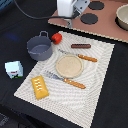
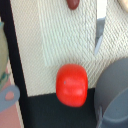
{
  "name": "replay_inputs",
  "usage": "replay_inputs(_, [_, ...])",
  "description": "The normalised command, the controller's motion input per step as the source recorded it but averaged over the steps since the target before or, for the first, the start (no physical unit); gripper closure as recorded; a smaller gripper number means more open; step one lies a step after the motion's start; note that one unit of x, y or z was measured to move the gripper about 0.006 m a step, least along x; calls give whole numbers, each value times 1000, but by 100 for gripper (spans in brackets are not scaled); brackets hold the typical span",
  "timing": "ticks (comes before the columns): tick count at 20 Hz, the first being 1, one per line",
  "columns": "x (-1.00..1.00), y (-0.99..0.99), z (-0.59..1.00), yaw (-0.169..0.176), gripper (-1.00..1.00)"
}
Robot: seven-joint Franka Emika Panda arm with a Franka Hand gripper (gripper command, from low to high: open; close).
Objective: Interact with the objects in diverse but meaningful ways.
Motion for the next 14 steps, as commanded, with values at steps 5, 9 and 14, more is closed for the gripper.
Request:
replay_inputs(5, [467, -17, -267, 9, -100])
replay_inputs(9, [357, 30, -126, 96, -100])
replay_inputs(14, [153, 2, -219, 135, -100])
